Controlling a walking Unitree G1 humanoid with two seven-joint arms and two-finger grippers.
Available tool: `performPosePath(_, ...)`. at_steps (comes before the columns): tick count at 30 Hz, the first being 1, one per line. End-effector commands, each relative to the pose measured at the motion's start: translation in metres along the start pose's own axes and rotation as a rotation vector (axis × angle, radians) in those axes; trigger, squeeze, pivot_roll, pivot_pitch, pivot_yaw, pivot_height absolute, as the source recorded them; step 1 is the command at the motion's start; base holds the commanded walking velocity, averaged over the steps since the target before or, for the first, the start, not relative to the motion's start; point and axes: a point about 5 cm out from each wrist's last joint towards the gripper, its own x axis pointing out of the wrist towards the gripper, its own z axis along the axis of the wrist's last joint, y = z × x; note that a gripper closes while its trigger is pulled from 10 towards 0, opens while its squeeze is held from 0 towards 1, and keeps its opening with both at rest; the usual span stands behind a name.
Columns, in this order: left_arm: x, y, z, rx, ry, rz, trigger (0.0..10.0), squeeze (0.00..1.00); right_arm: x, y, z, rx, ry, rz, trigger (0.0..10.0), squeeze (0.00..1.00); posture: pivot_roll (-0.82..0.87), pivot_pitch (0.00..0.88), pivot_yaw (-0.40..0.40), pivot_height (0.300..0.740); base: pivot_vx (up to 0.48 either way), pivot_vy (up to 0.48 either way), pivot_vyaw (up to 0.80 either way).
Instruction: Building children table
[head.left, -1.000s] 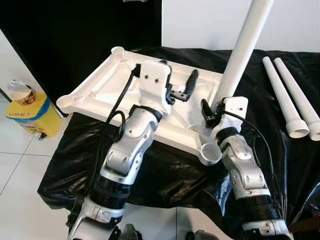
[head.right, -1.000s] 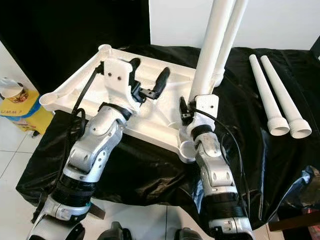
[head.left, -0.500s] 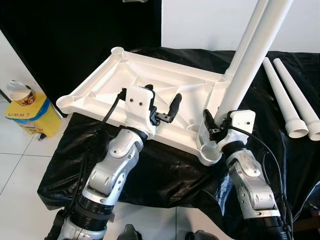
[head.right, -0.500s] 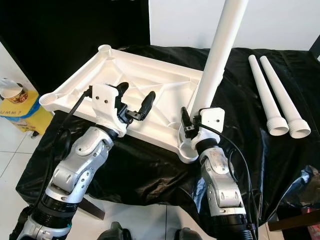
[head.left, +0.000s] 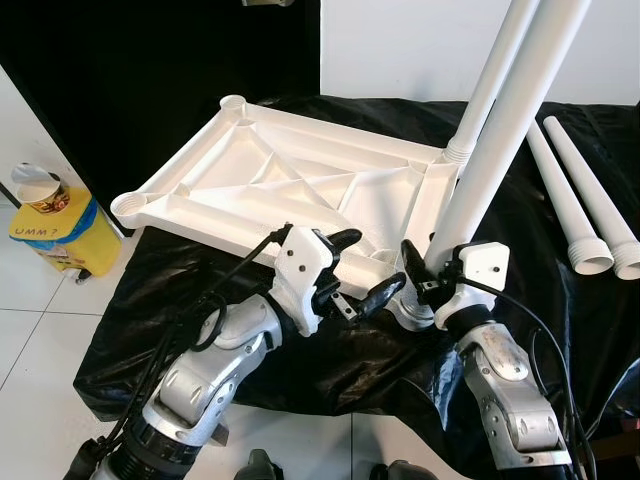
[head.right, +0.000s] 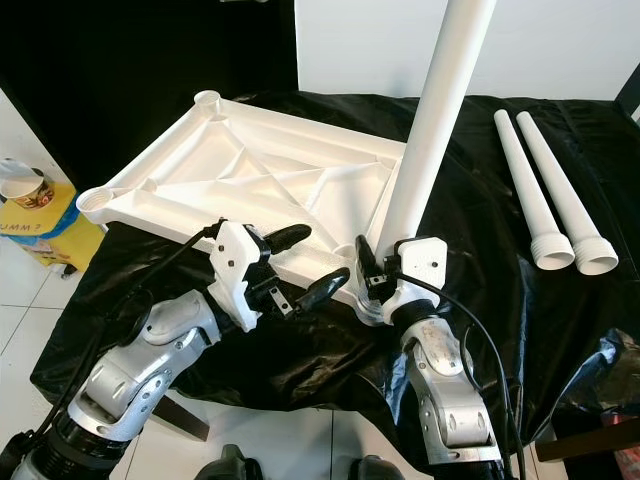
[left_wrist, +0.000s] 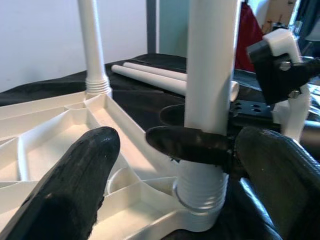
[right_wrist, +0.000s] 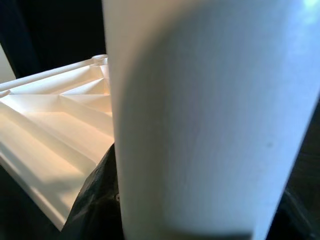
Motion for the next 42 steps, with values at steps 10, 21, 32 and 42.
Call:
performPosePath(10,-0.007,-0.006,-0.004,-0.012,0.026,-0.077,10.0,0.00,-0.007,0.001,-0.008,-0.008,0.017,0.036,10.0,0.00,0.01,0.068,-0.015,0.740,0.000,0.000,0.00)
performPosePath(21,-0.008,-0.005,-0.004,-0.008,0.036,-0.071,10.0,0.00,0.000,-0.006,-0.014,-0.004,0.017,0.018,10.0,0.00,0.02,0.071,-0.014,0.740,0.000,0.000,0.00)
performPosePath(32,-0.009,-0.003,-0.004,-0.001,0.046,-0.067,10.0,0.00,0.009,-0.004,-0.023,0.016,0.010,0.047,10.0,0.00,0.02,0.079,-0.011,0.740,0.000,0.000,0.00)
performPosePath(42,-0.010,-0.002,-0.003,-0.003,0.056,-0.070,10.0,0.00,0.002,0.005,-0.031,-0.013,0.006,0.119,10.0,0.00,0.03,0.092,-0.009,0.740,0.000,0.000,0.00)
